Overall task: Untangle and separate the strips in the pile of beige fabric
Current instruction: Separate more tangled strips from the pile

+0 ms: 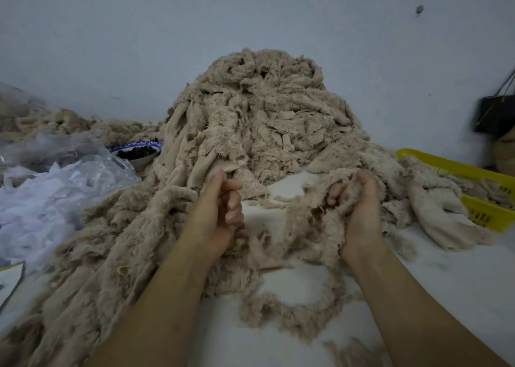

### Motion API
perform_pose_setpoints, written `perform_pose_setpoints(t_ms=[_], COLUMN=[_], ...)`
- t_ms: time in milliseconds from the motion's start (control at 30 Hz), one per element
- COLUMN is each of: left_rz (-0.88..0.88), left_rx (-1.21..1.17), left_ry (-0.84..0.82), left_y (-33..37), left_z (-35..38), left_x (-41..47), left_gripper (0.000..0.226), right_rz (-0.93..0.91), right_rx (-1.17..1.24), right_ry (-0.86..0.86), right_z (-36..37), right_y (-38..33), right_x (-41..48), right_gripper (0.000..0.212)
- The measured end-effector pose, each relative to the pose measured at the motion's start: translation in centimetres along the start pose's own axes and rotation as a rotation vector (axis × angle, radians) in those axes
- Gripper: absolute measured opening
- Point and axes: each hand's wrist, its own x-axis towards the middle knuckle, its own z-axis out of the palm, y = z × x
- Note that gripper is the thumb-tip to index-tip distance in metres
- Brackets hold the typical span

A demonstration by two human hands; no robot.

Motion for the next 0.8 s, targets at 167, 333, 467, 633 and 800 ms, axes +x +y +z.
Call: perform_pose_setpoints(t_ms=[167,333,467,633,800], left_rz=[0.096,0.255,0.252,0.09,0.055], left_rx=[0.591,1.159,1.335,0.855,0.294], left_ry=[0.162,0.286,0.254,0.41,0.602], left_y=[-1.1,-1.6,-1.9,-1.6,0.0], left_z=[-0.1,-0.9,-1.4,-1.5,-2.1], left_x=[0.1,0.5,0.9,1.7,2.3], left_gripper=[0.039,0.032,0.021,0.023,0.018], right_rz=[-0.111,-0.437,-0.202,-0.101,-0.265], right_rx=[-0.711,-1.18,-1.75,-1.682,-1.007], right_ry=[0.238,0.116,-0.438,-0.586,0.089], right_z=[-0.8,-1.1,-1.2,-1.6,-1.2], right_y=[0.9,2.0,4.2,2.8,0.5], right_x=[0.6,0.9,0.8,0.9,1.6], right_gripper=[0.035,0.003,0.037,0.02,0.035])
